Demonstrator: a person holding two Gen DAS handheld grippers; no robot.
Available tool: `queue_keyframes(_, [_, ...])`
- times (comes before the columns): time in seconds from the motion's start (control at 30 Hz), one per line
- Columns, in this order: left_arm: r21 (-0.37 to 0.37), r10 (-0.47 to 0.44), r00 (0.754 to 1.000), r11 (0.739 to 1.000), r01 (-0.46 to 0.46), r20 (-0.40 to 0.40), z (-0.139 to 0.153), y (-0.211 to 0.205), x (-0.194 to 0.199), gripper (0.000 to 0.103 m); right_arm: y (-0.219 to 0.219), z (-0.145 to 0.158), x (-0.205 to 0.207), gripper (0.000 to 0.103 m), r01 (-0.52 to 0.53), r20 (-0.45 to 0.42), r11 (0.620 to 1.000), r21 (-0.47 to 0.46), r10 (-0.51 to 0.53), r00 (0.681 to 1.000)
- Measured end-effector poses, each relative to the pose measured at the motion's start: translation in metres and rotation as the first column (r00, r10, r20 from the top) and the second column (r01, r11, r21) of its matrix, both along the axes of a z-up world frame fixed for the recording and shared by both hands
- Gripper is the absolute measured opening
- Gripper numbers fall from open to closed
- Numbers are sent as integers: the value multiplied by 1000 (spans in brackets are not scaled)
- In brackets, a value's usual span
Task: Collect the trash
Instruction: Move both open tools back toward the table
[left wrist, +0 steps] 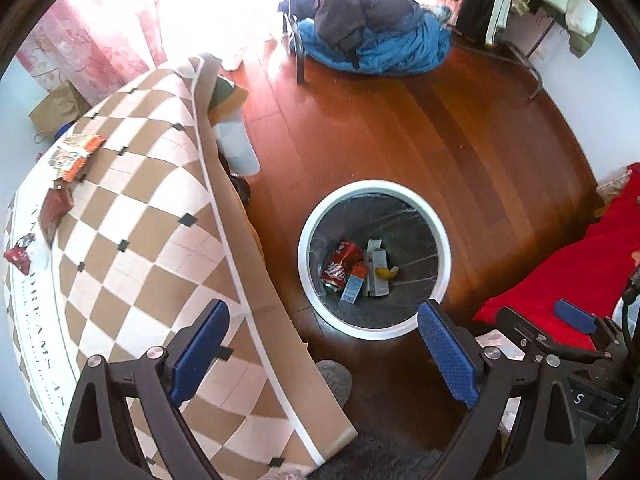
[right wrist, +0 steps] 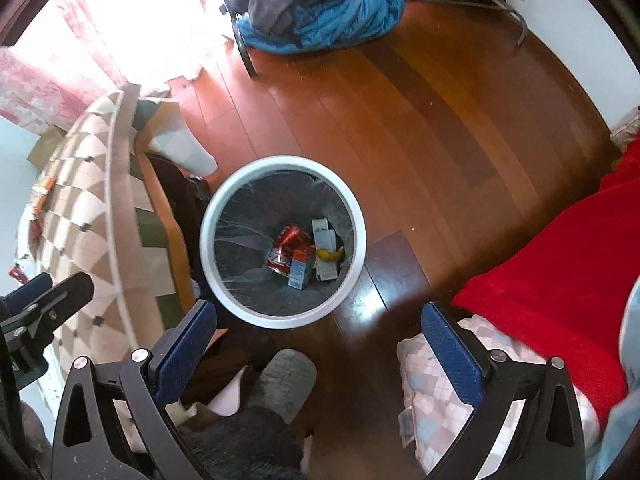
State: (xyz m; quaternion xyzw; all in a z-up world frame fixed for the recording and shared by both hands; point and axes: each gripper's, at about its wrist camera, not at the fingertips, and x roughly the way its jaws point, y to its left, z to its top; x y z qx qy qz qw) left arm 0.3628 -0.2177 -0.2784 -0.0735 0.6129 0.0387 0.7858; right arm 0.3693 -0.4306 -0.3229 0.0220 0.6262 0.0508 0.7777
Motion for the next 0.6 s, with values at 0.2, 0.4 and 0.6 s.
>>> queue_keyframes(0.2, [-11, -7, 997, 1000, 8, 80, 45, 5, -18, 96, 8, 50, -20, 103, 4, 58, 1000, 28, -5, 998])
queue_keyframes(0.4, [19, 7, 986, 1000, -11, 167, 96, 18, -41, 96, 21, 107, -40, 103, 12, 149, 996, 92, -26, 988])
queue_keyframes(0.6, [9, 79, 969, 996, -84, 236, 125, 65, -59, 96, 66, 151, -54, 103, -31, 215, 986, 163, -5, 977])
